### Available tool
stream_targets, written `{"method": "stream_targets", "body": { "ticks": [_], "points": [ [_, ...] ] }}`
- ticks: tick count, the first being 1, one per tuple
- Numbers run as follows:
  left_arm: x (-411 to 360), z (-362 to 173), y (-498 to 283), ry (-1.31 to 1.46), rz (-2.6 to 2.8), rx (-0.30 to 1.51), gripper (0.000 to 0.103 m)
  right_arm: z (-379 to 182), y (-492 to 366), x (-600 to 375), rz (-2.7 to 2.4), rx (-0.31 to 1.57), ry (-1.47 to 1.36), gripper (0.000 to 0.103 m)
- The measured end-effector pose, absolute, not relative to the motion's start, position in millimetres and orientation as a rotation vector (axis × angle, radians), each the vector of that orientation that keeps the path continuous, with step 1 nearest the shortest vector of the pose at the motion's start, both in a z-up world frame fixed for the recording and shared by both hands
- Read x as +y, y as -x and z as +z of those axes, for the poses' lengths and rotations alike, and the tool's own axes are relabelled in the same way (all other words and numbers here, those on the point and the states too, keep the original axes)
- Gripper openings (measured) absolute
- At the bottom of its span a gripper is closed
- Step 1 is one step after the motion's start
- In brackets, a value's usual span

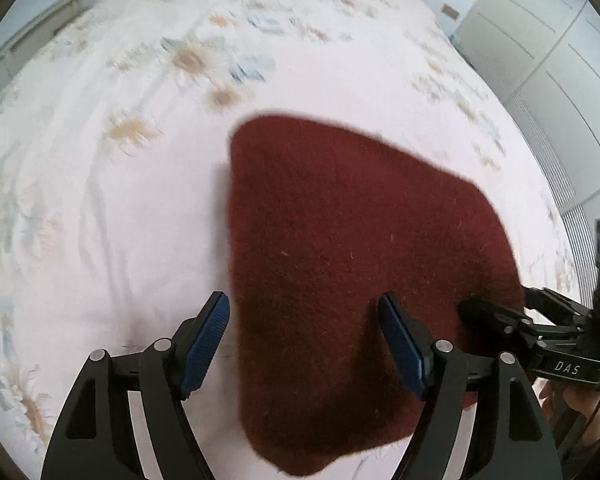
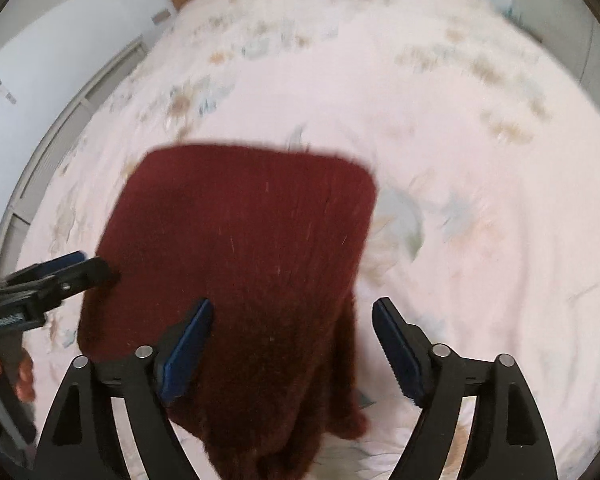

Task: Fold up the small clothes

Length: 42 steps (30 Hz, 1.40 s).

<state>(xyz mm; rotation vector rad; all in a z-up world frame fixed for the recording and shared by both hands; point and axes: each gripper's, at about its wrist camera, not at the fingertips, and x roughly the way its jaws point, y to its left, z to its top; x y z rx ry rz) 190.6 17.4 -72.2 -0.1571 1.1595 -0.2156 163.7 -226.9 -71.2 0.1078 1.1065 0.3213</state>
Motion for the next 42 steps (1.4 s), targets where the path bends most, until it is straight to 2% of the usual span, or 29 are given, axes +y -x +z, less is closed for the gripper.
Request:
{"method": "stream_targets", "body": {
  "ticks": [1, 2, 3, 8, 17, 25, 31, 42],
  "points": [
    [21.1, -66.0, -188.3, 0.16, -0.209, 1.146, 0.091, -65.6, -161.2, -228.1, 0.317, 1.09, -0.1, 0.09],
    [23.4, -61.8, -186.2, 0.165, -0.211, 1.137, 0.098, -60.5, -158.5, -227.9, 0.315, 1.079, -0.09, 0.099],
    [25.7, -57.5, -184.2, 0.164, -0.21, 1.13, 0.102, -57.7, -156.1, -227.6, 0.316, 1.071, -0.082, 0.103],
    [16.5, -60.4, -165.1, 0.095, -0.187, 1.109, 0.102, -59.4, -143.0, -221.8, 0.298, 1.059, -0.022, 0.103],
    [-2.7, -95.8, -162.8, -0.013, -0.152, 1.133, 0.102, -106.9, -130.1, -242.0, 0.179, 1.087, 0.045, 0.103],
    [-6.9, -120.3, -148.7, -0.05, -0.149, 1.093, 0.103, -135.8, -122.1, -265.7, 0.183, 1.082, -0.097, 0.103],
    [0.0, -103.2, -145.3, -0.012, -0.151, 1.092, 0.102, -104.9, -112.1, -259.9, 0.198, 1.069, -0.086, 0.103],
    [22.2, -36.1, -93.2, -0.014, -0.063, 1.065, 0.102, -9.7, -49.6, -275.8, 0.157, 0.935, -0.025, 0.103]
  ]
}}
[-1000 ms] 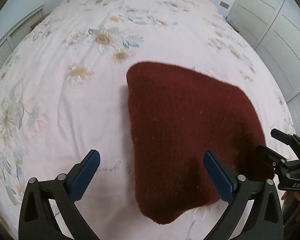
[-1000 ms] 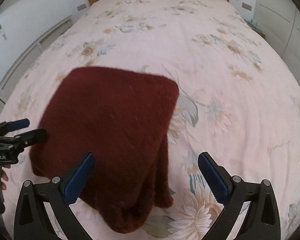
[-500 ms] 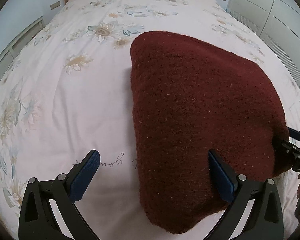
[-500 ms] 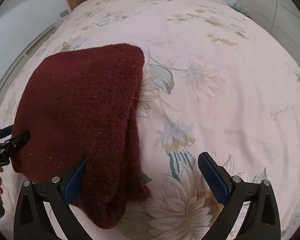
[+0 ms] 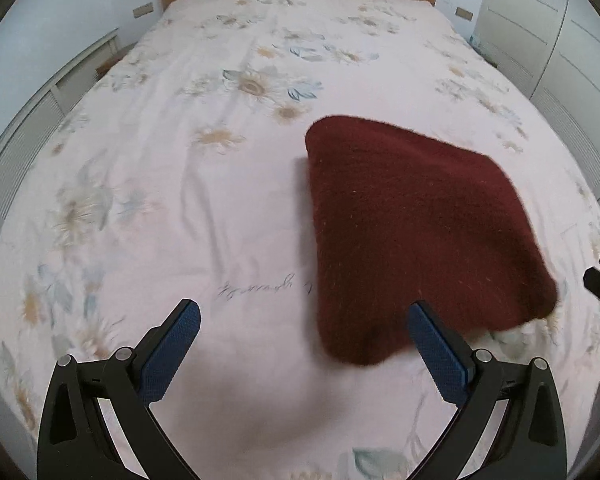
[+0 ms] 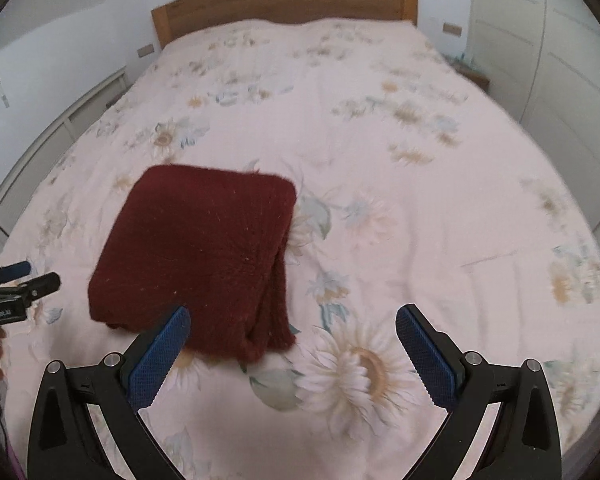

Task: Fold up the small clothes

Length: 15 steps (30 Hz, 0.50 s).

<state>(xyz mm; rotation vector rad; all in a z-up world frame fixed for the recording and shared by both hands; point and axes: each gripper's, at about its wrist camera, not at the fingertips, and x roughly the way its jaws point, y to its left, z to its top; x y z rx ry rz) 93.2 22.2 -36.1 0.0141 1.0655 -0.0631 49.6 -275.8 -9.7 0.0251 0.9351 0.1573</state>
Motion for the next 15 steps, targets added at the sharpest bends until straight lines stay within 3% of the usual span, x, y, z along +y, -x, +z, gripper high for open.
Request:
{"method": "stream_targets", "body": {
  "ticks": [7, 15],
  "points": [
    [25.0, 1.2, -44.3, -0.058, -0.007, 1.011, 0.102, 13.8, -4.4, -293.7, 0.087, 0.903, 0.011, 0.103],
    [27.5, 0.5, -23.8, -0.088, 0.032, 1.009, 0.102, 13.3, 22.3, -310.1, 0.043, 0.917, -0.008, 0.103]
  ]
}}
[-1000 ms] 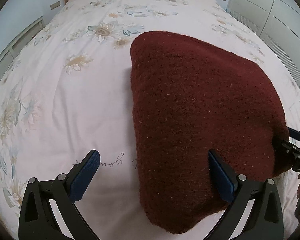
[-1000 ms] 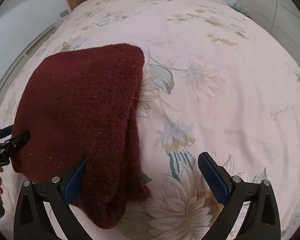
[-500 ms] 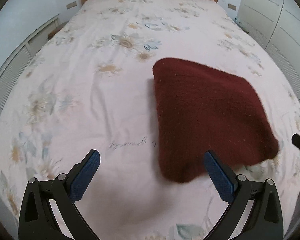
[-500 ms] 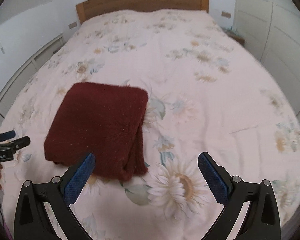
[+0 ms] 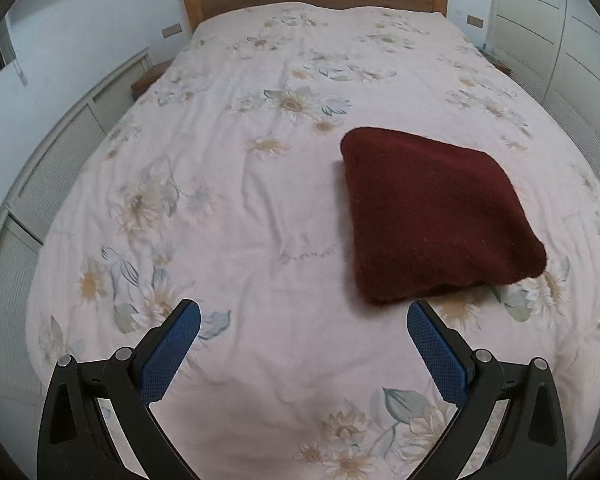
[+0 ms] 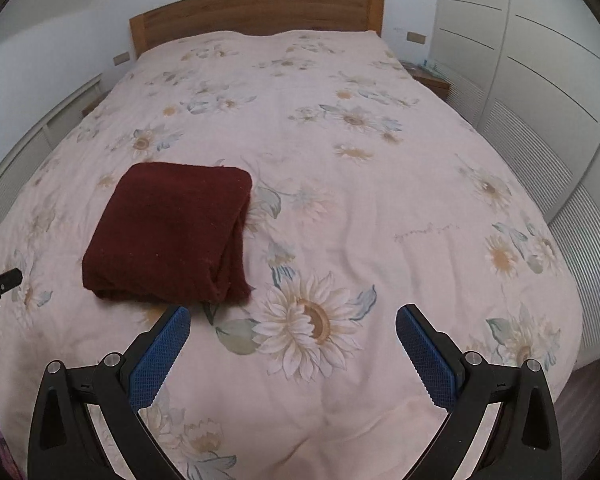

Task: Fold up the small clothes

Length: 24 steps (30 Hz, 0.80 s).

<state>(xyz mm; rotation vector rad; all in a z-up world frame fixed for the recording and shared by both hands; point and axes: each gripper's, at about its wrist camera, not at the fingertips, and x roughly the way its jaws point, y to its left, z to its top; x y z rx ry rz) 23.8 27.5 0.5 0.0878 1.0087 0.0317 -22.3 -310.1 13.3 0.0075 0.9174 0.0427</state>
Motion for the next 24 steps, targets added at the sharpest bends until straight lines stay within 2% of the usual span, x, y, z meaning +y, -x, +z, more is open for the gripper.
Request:
{"method": "stream_targets", "body": {
  "ticks": [24],
  "points": [
    [27.2, -2.2, -11.3, -0.095, 0.052, 1.017, 0.102, 24.9, 31.5, -307.6, 0.043, 0.92, 0.022, 0.103]
  ]
}}
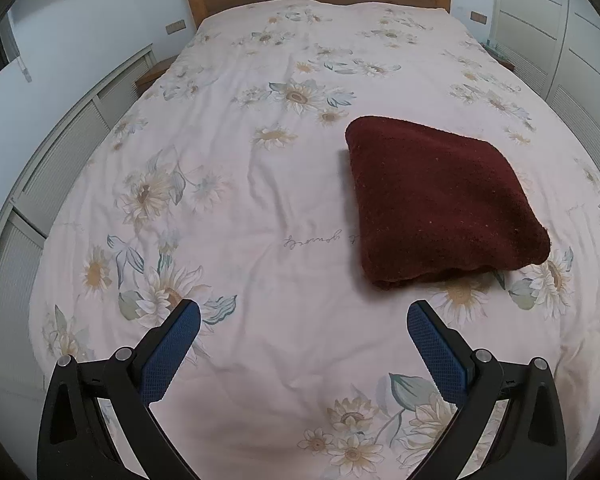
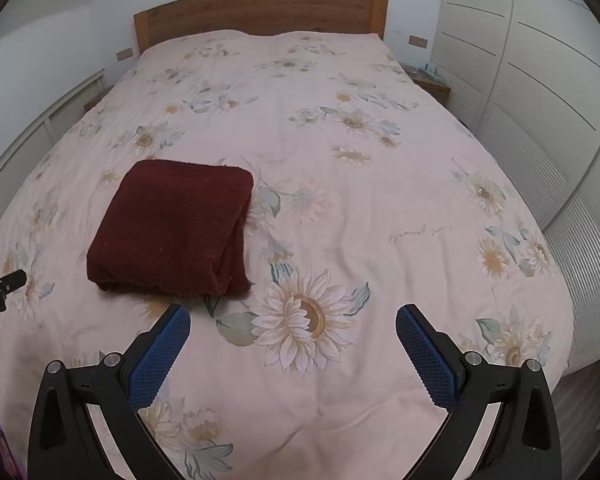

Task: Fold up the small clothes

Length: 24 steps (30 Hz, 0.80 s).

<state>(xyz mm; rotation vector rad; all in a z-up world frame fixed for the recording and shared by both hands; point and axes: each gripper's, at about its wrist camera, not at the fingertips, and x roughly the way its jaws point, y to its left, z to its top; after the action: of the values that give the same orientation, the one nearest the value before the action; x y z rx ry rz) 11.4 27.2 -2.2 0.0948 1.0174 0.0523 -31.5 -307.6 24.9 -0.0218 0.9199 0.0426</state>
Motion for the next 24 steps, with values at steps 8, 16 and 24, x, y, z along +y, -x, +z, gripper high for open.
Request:
{"method": "stream_targets", "body": {
  "ticks": [8, 16, 24],
  "points": [
    [23.3, -2.3, -7.1, -0.099, 0.031, 1.015, 0.102, 26.6, 33.0, -307.9, 0.039, 0.923, 0.028, 0.103],
    [20.5, -2.6, -6.5, -0.104, 0.034, 1.015, 0.102, 27.1, 33.3, -309.3, 0.04, 0.931, 0.036, 0.103],
    [21.0, -3.7, -5.8, -0.109, 0.04, 1.021, 0.102, 25.9, 33.6, -308.0, 0.041, 0.94, 0.043, 0.103]
  ]
}}
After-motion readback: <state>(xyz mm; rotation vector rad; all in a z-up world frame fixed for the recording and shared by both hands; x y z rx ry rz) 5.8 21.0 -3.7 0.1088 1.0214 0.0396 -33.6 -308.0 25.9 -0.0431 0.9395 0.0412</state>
